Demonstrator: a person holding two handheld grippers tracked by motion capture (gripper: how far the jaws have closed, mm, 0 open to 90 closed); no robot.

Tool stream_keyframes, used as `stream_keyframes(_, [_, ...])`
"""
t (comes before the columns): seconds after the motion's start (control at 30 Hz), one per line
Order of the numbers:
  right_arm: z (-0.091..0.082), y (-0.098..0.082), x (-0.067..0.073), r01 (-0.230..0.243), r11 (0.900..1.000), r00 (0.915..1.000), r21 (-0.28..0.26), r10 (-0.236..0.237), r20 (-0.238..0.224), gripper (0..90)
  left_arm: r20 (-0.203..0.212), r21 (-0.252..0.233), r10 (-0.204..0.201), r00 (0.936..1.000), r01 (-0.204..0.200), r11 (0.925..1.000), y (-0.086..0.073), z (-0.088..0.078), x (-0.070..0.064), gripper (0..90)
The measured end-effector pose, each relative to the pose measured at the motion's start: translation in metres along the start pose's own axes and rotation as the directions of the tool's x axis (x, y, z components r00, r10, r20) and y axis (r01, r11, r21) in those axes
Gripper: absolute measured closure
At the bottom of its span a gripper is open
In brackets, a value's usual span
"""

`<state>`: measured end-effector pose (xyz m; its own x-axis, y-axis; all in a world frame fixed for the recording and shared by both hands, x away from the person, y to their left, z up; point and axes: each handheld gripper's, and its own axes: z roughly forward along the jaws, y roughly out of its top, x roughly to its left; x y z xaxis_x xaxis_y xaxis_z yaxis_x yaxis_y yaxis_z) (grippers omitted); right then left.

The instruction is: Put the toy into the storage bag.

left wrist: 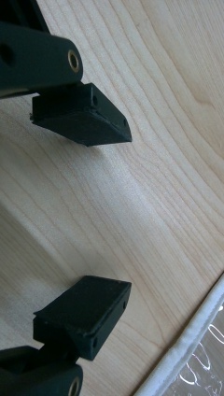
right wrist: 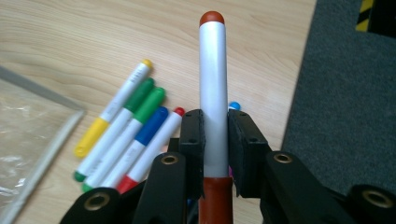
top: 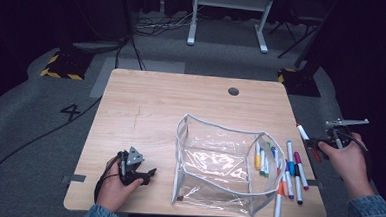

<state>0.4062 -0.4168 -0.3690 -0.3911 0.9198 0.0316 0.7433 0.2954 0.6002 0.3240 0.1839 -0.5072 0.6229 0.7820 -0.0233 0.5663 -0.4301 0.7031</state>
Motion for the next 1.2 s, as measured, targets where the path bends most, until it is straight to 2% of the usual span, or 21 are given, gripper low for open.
stream_keyframes(0.17, [-0.019,0.015,0.022,0.054,0.998,0.9978,-0.025,-0.055,-0.037,77.0,0.000,0.000,0.000,1.0000,0.000,1.0000,0.000,0.000,0.000,24.7])
stream_keyframes(0.37, [-0.042,0.030,0.051,0.126,0.990,0.9870,-0.065,-0.131,-0.093,77.0,0.001,0.000,-0.001,1.0000,0.001,1.0000,0.000,0.000,0.000,24.7])
stream_keyframes(0.4, [-0.042,0.030,0.051,0.126,0.990,0.9870,-0.065,-0.131,-0.093,77.0,0.001,0.000,-0.001,1.0000,0.001,1.0000,0.000,0.000,0.000,24.7])
stream_keyframes(0.43, [-0.049,0.034,0.063,0.159,0.984,0.9794,-0.083,-0.168,-0.113,77.0,-0.001,0.001,-0.002,1.0000,0.002,1.0000,0.000,0.000,0.000,24.7])
stream_keyframes(0.57, [-0.061,0.040,0.087,0.223,0.969,0.9610,-0.110,-0.238,-0.142,77.0,0.000,0.000,-0.001,1.0000,0.001,1.0000,0.000,0.000,0.000,24.7])
stream_keyframes(0.6, [-0.061,0.040,0.087,0.223,0.969,0.9610,-0.110,-0.238,-0.142,77.0,0.000,0.000,-0.001,1.0000,0.001,1.0000,0.000,0.000,0.000,24.6])
stream_keyframes(0.63, [-0.066,0.043,0.098,0.248,0.961,0.9519,-0.120,-0.265,-0.154,77.0,0.000,0.001,0.000,1.0000,0.000,1.0000,0.000,0.000,0.000,24.7])
stream_keyframes(0.7, [-0.071,0.045,0.108,0.271,0.954,0.9400,-0.125,-0.290,-0.179,77.0,-0.001,0.002,-0.002,1.0000,0.002,1.0000,0.000,0.000,0.000,24.7])
stream_keyframes(0.73, [-0.071,0.045,0.108,0.271,0.954,0.9400,-0.125,-0.290,-0.179,77.0,-0.001,0.002,-0.002,1.0000,0.002,1.0000,0.000,0.000,0.000,24.6])
stream_keyframes(0.77, [-0.076,0.047,0.117,0.282,0.950,0.9284,-0.136,-0.306,-0.211,77.0,0.001,0.001,0.000,1.0000,0.000,1.0000,0.000,0.000,0.000,24.7])
stream_keyframes(0.83, [-0.080,0.048,0.127,0.303,0.943,0.9165,-0.140,-0.329,-0.228,77.0,0.001,0.002,0.000,1.0000,0.000,1.0000,0.000,0.000,0.000,24.6])
stream_keyframes(0.93, [-0.085,0.049,0.142,0.334,0.931,0.8940,-0.146,-0.362,-0.264,77.0,0.001,0.003,-0.003,1.0000,0.003,1.0000,0.000,0.000,0.000,24.5])
stream_keyframes(1.2, [-0.084,0.052,0.183,0.412,0.901,0.8302,-0.140,-0.434,-0.350,77.0,0.001,0.003,-0.001,1.0000,0.001,1.0000,0.000,0.000,0.000,24.5])
